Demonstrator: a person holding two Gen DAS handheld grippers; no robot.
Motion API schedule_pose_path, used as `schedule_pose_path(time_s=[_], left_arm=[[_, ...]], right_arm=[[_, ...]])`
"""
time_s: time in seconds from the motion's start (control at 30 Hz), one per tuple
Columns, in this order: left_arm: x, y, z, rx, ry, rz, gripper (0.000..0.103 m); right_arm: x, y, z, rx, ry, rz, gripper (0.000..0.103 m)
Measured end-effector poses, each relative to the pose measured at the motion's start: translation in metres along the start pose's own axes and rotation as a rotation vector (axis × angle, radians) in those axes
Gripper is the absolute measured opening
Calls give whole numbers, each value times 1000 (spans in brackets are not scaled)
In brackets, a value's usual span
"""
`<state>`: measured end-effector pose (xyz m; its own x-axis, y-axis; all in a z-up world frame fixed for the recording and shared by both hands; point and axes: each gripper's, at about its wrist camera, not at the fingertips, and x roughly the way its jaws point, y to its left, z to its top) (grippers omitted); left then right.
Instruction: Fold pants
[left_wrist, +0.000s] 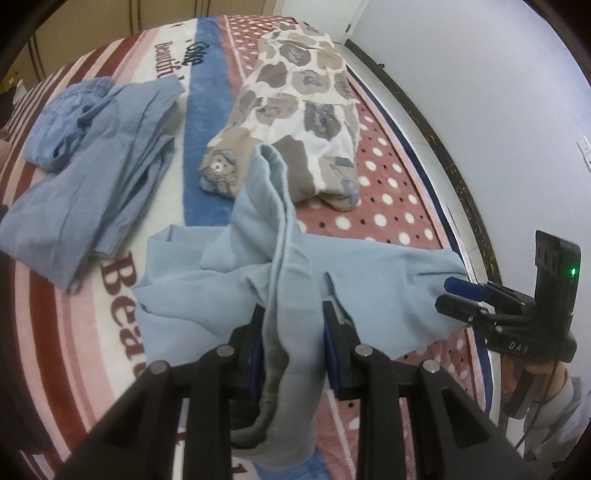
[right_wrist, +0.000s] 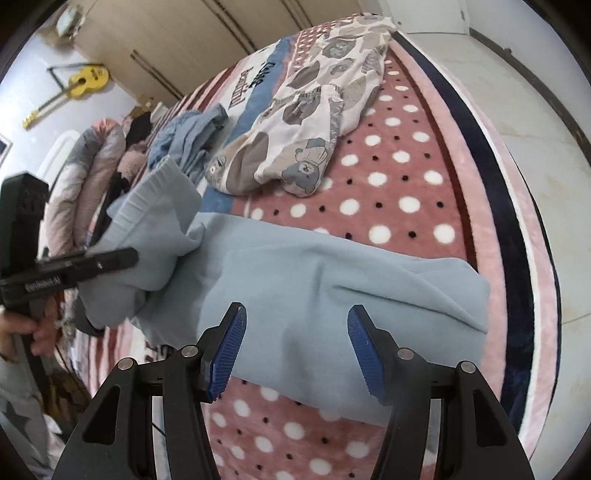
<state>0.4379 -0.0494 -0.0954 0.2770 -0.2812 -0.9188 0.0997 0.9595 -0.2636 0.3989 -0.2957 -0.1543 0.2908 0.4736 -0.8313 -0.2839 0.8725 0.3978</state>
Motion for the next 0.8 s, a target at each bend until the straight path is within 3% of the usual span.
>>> schedule_pose_path(time_s=[0.1, 0.2, 0.3, 0.47, 0.53, 0.6, 0.63, 0.7, 0.8], left_arm=[[-5, 12, -3, -20, -4, -9, 24], [-9, 22, -7, -35, 1, -14, 24], [-15, 33, -10, -46, -5, -26, 24], [-32, 51, -13, -80, -38, -41, 24], [-40, 57, -14, -88, -54, -45, 24], [-46, 62, -13, -92, -66, -45, 24], [-51, 65, -13, -93, -75, -44, 24], [-59, 70, -13, -99, -88, -46, 24], [-69, 79, -13, -107, -105, -41, 24]], right_arm=[[14, 25, -3, -93, 1, -21, 57], [30, 56, -13, -182, -19, -40, 75], [48, 89, -27, -293, -45, -80, 75], [78, 115, -46, -443, -87, -279, 75], [85, 112, -47, -445, -94, -346, 70], [88, 103, -43, -418, -80, -377, 49], [88, 101, -43, -410, -79, -378, 46], [86, 101, -40, -413, -72, -369, 23], [72, 105, -34, -390, -100, -366, 17]])
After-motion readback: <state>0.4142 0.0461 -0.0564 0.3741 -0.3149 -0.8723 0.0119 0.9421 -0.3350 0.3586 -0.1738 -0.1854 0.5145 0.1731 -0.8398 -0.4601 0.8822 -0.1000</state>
